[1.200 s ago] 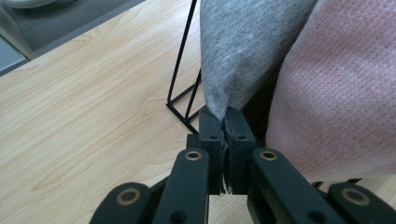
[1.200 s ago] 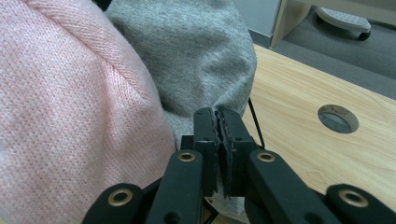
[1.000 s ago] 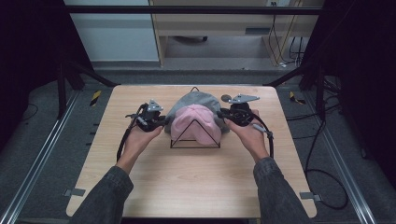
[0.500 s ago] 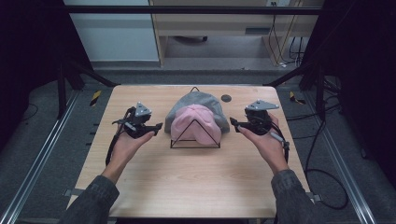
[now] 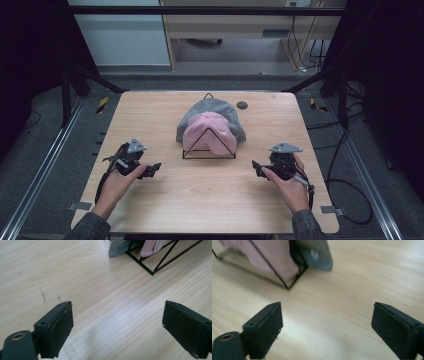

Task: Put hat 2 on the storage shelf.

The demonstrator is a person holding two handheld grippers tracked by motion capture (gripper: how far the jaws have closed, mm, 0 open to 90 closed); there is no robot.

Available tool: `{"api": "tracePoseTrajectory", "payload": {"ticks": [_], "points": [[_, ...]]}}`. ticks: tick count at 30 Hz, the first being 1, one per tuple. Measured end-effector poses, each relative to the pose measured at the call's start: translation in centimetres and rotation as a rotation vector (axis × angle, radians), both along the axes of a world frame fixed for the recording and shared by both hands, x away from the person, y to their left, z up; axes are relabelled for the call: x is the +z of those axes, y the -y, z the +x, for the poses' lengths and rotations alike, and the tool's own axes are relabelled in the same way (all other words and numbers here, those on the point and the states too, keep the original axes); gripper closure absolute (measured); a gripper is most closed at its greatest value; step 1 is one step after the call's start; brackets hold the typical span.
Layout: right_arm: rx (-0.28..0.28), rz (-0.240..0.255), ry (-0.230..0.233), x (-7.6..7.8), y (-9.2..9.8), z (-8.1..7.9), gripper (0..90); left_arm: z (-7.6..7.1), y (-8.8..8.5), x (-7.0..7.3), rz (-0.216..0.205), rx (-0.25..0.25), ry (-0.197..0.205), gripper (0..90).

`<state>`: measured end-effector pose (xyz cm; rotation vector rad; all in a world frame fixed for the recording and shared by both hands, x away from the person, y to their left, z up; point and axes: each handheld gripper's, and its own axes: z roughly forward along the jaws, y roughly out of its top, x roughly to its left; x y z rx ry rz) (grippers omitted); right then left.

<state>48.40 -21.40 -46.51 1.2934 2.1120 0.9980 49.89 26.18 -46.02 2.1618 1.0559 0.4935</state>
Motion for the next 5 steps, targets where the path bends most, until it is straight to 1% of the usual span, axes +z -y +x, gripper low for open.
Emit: {"api": "tracePoseTrajectory", "payload": {"ticks": [1, 3, 4, 5], "points": [[-0.002, -0.010, -0.002, -0.09, 0.09, -0.25, 9.9, -0.25, -0.22, -0.10, 0.003, -0.004, -0.003, 8.0], [-0.017, 0.003, -0.002, -0.04, 0.46, -0.66, 9.4, -0.60, -0.48, -0.27, 0.021, 0.005, 0.002, 6.6], [-0.025, 0.015, -0.003, -0.01, 0.67, -0.77, 9.4, -0.71, -0.59, -0.40, 0.027, 0.007, 0.001, 6.6], [-0.033, 0.045, -0.009, -0.07, 1.06, -0.88, 9.1, -0.72, -0.66, -0.52, 0.030, 0.009, -0.001, 6.5]]}}
